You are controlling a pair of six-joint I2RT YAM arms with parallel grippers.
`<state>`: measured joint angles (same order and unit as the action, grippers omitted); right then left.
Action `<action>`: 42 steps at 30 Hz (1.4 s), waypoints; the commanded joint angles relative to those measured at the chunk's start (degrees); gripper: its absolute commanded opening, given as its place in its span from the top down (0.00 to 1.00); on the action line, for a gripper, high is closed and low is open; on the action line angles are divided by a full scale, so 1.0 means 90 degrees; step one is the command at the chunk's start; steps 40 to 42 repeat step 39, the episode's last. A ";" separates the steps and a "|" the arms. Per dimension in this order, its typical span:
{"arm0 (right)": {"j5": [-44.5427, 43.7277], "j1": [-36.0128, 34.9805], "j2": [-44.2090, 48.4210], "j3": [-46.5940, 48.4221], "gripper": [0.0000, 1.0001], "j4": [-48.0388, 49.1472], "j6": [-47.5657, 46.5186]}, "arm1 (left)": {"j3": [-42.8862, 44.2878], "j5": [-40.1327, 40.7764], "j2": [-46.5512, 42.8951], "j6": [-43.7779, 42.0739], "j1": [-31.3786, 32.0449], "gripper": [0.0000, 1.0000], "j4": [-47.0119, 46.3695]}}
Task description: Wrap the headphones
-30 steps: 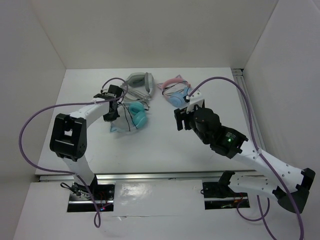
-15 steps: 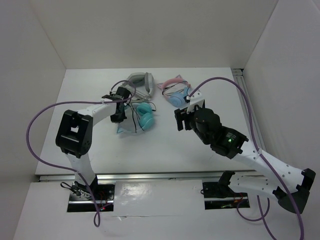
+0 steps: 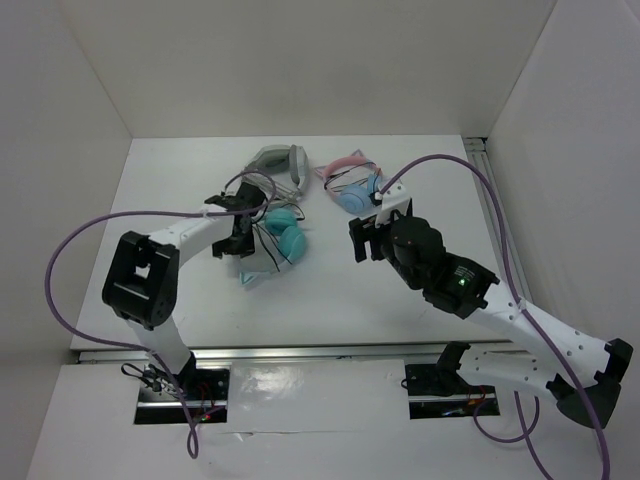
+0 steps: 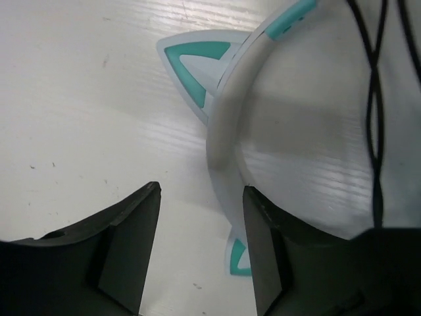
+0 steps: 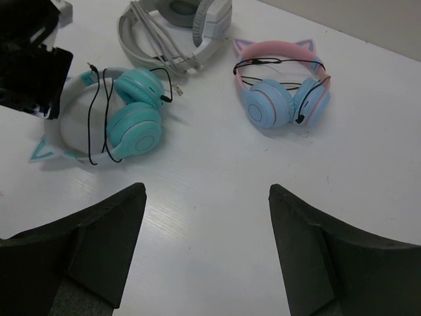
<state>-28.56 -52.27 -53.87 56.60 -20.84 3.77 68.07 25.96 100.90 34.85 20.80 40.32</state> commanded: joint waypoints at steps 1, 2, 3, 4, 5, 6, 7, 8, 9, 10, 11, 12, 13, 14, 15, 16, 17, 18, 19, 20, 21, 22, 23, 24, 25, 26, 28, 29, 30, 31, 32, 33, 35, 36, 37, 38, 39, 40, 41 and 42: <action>0.0067 -0.0052 0.0126 0.0127 0.17 0.0011 -0.0009 | 0.0034 0.0163 -0.0615 0.0112 0.0023 0.34 0.0081; 0.0067 -0.0110 0.0126 0.0127 0.13 0.0011 -0.0009 | 0.0034 0.0105 -0.0703 0.0054 0.0023 0.19 0.0081; 0.0125 -0.0110 0.0126 0.0185 0.09 -0.0047 0.0049 | 0.0034 0.0104 -0.0704 0.0053 0.0081 0.03 0.0081; 0.0126 -0.0110 0.0058 0.0186 0.02 -0.0048 0.0050 | 0.0102 0.0104 -0.0829 -0.0005 0.0082 0.00 0.0081; 0.0126 -0.0110 0.0057 0.0244 0.00 -0.0048 0.0127 | 0.0160 -0.0002 -0.0995 -0.0063 0.0082 0.00 0.0081; 0.0194 -0.0110 0.0057 0.0302 0.00 -0.0106 0.0186 | 0.0161 -0.0080 -0.1113 -0.0064 0.0082 0.00 0.0081; 0.0194 -0.0110 0.0057 0.0361 0.00 -0.0174 0.0245 | 0.0219 -0.0246 -0.1259 -0.0122 0.0140 0.00 0.0081; 0.0262 -0.0110 0.0057 0.0420 0.00 -0.0175 0.0448 | 0.0219 -0.0305 -0.1637 -0.0180 0.0140 0.00 0.0013; 0.0263 -0.0110 0.0057 0.0498 0.00 -0.0416 0.0586 | 0.0219 -0.0306 -0.1854 -0.0258 0.0208 0.00 0.0013; 0.0195 -0.0110 0.0057 0.0730 0.00 -0.0573 0.0751 | 0.0277 -0.0383 -0.2098 -0.0346 0.0267 0.00 0.0013; 0.0194 -0.0110 0.0057 0.0849 0.00 -0.0768 0.0927 | 0.0278 -0.0442 -0.2332 -0.0405 0.0393 0.00 0.0109; 0.0088 -0.0110 0.0057 0.0966 0.00 -0.1118 0.1228 | 0.0336 -0.0442 -0.2847 -0.0406 0.0452 0.00 0.0217; 0.0087 -0.0110 0.0115 0.1209 0.00 -0.1315 0.1347 | 0.0337 -0.0442 -0.3132 -0.0406 0.0511 0.00 0.0363; 0.0087 -0.0110 0.0116 0.1347 0.00 -0.1511 0.1581 | 0.0337 -0.0442 -0.3425 -0.0406 0.0511 0.00 0.0442; 0.0010 -0.0110 0.0174 0.1483 0.00 -0.1938 0.1680 | 0.0269 -0.0375 -0.3718 -0.0483 0.0512 0.00 0.0549; 0.0009 -0.0110 0.0252 0.1765 0.00 -0.2145 0.1826 | 0.0268 -0.0374 -0.4311 -0.0551 0.0453 0.00 0.0743; 0.0009 -0.0110 0.0253 0.1894 0.00 -0.2350 0.1934 | 0.0268 -0.0374 -0.4617 -0.0552 0.0453 0.00 0.0745; 0.0009 -0.0110 0.0340 0.2021 0.00 -0.2555 0.1993 | 0.0355 -0.0374 -0.4900 -0.0620 0.0376 0.00 0.0968; 0.0135 -0.0110 0.0437 0.2167 0.00 -0.2838 0.1993 | 0.0414 -0.0461 -0.5183 -0.0620 0.0375 0.00 0.1076; 0.0281 -0.0168 0.0496 0.2168 0.00 -0.2957 0.2051 | 0.0415 -0.0462 -0.5698 -0.0620 0.0375 0.00 0.1184; 0.0418 -0.0169 0.0555 0.2226 0.00 -0.3064 0.2110 | 0.0531 -0.0539 -0.5936 -0.0620 0.0375 0.00 0.1339; 0.0748 -0.0169 0.0720 0.2227 0.00 -0.3210 0.2110 | 0.0590 -0.0656 -0.6170 -0.0620 0.0375 0.00 0.1563; 0.0886 -0.0169 0.0837 0.2121 0.00 -0.3212 0.2168 | 0.0591 -0.0744 -0.6404 -0.0620 0.0375 0.00 0.1652; 0.1013 -0.0169 0.0964 0.2061 0.00 -0.3270 0.2227 | 0.0591 -0.0823 -0.6813 -0.0620 0.0375 0.00 0.1769; 0.1227 -0.0169 0.1256 0.2003 0.00 -0.3270 0.2305 | 0.0649 -0.0823 -0.7001 -0.0620 0.0375 0.00 0.1877; 0.1230 -0.0169 0.1404 0.1925 0.00 -0.3367 0.2373 | 0.0649 -0.0823 -0.7167 -0.0562 0.0375 0.00 0.2129; 0.1230 -0.0100 0.1765 0.1924 0.00 -0.3562 0.2500 | 0.0649 -0.0735 -0.7597 -0.0503 0.0375 0.00 0.2365; 0.1162 -0.0100 0.1844 0.1924 0.00 -0.3641 0.2501 | 0.0649 -0.0677 -0.7714 -0.0503 0.0375 0.00 0.2521; 0.1161 -0.0042 0.1903 0.1924 0.00 -0.3728 0.2569 | 0.0707 -0.0677 -0.7822 -0.0503 0.0375 0.00 0.2590; 0.1103 0.0016 0.1980 0.1924 0.00 -0.3807 0.2569 | 0.0708 -0.0677 -0.7900 -0.0436 0.0375 0.00 0.2659; 0.1103 0.0017 0.1981 0.1982 0.00 -0.3923 0.2569 | 0.0766 -0.0677 -0.7978 -0.0435 0.0375 0.00 0.2727; 0.1103 0.0075 0.1981 0.1983 0.00 -0.3925 0.2569 | 0.0766 -0.0677 -0.7979 -0.0435 0.0375 0.00 0.2863; 0.1161 0.0144 0.2040 0.1983 0.00 -0.3983 0.2569 | 0.0825 -0.0677 -0.7979 -0.0435 0.0375 0.00 0.2922; 0.1161 0.0144 0.2040 0.1983 0.00 -0.3983 0.2569 | 0.0825 -0.0677 -0.8047 -0.0435 0.0375 0.00 0.2923; 0.1161 0.0221 0.2040 0.2041 0.00 -0.3983 0.2569 | 0.0825 -0.0677 -0.8047 -0.0435 0.0375 0.00 0.2923; 0.1161 0.0222 0.2040 0.2041 0.00 -0.3983 0.2511 | 0.0825 -0.0677 -0.8047 -0.0435 0.0375 0.00 0.2923; 0.1161 0.0222 0.2040 0.2041 0.00 -0.3983 0.2511 | 0.0825 -0.0754 -0.7970 -0.0435 0.0375 0.00 0.2923; 0.1161 0.0222 0.2040 0.2041 0.00 -0.3983 0.2511 | 0.0825 -0.0754 -0.7970 -0.0435 0.0375 0.00 0.2923; 0.1161 0.0222 0.2040 0.2041 0.00 -0.3983 0.2511 | 0.0825 -0.0754 -0.7970 -0.0435 0.0375 0.00 0.2923; 0.1161 0.0222 0.2040 0.2041 0.00 -0.3983 0.2511 | 0.0825 -0.0754 -0.7970 -0.0435 0.0375 0.00 0.2923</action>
